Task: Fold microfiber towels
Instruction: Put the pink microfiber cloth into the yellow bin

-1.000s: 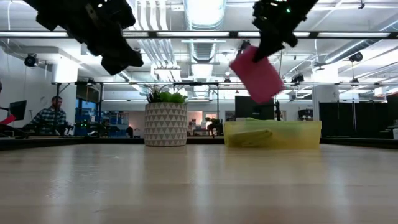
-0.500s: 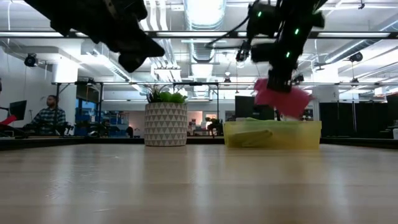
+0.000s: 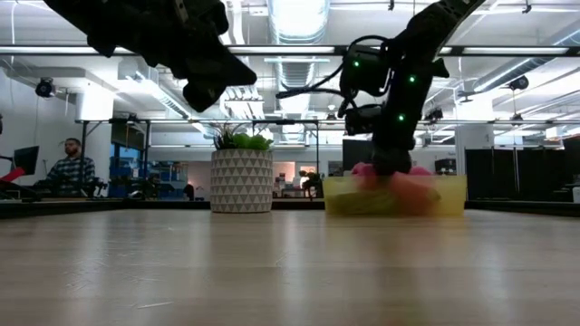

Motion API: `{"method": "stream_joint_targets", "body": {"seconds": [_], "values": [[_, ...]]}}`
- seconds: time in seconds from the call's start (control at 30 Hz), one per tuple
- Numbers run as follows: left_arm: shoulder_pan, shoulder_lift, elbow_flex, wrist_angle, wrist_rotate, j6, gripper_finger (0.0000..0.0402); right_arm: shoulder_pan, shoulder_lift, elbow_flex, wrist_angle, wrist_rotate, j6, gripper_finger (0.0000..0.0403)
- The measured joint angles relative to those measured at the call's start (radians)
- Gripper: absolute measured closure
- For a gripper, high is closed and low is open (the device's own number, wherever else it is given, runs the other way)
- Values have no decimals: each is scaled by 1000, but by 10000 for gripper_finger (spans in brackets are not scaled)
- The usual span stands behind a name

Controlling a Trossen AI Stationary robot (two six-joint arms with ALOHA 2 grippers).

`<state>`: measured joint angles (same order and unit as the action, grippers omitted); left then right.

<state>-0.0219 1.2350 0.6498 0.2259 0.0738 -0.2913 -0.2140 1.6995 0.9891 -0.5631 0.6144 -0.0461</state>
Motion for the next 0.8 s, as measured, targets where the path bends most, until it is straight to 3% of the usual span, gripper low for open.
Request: {"method": "stream_joint_targets", "body": {"seconds": [0.17, 0.37, 0.63, 0.8], "values": [[0, 2, 0, 0, 0, 0, 402, -50, -25, 0, 55, -154, -8, 383], [0, 2, 0, 2, 0, 6, 402, -130, -31, 15, 66, -340, -7, 338], [0, 2, 1, 4, 0, 6, 402, -168, -89, 91, 31, -466, 8, 270], [0, 2, 0, 3, 0, 6, 402, -171, -131, 155, -56, -490, 16, 244]]}}
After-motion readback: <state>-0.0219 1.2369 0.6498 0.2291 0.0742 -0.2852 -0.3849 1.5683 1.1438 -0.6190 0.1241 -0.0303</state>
